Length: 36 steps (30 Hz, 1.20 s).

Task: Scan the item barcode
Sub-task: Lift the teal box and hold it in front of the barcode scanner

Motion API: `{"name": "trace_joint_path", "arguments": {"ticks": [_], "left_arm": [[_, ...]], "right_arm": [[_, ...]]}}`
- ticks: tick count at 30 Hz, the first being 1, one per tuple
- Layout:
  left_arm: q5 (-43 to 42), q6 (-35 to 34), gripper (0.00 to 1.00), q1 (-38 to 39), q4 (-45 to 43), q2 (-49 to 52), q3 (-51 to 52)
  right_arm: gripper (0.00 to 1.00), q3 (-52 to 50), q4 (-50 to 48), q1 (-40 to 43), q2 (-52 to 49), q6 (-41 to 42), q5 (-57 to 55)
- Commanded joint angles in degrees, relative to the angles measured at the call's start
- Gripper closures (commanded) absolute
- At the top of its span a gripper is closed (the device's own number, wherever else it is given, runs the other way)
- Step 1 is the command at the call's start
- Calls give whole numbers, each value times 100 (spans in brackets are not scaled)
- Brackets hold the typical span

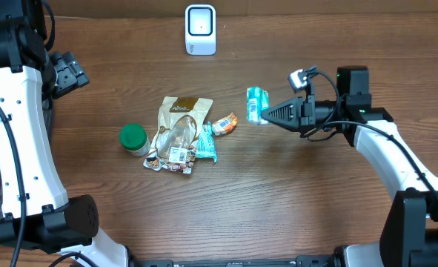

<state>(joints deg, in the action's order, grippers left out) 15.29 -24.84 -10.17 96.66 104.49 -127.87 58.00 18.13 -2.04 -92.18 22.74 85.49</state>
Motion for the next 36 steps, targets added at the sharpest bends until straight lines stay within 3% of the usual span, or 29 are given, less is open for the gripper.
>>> {"name": "trace_joint_path", "arguments": {"ticks": [1,8,13,16,19,25,31,36], "left_arm": [[76,87,0,7,13,-24,-9],[76,87,0,7,13,-24,-9],[74,87,0,9,13,-24,-9],[76,87,0,9,13,-24,-9],[74,87,0,7,13,-24,-9],[76,87,0,9,13,-24,-9],[76,87,0,9,13,-24,-9],[74,87,0,9,13,-24,-9]], "right_arm": [[96,138,-407,35,122,1163,444],[96,138,-1167,35,122,1685,409],[96,122,-1078,-4,122,890,-319],[96,122,-439,-184,122,302,-1598],[96,122,339,-562,120,-44,-3580],[96,450,1086,-1552,120,-52,-6343],[96,2350,2258,-2238,-98,-522,-8050],[96,3768,1980,-2732,-492,-1349,-9512]]}}
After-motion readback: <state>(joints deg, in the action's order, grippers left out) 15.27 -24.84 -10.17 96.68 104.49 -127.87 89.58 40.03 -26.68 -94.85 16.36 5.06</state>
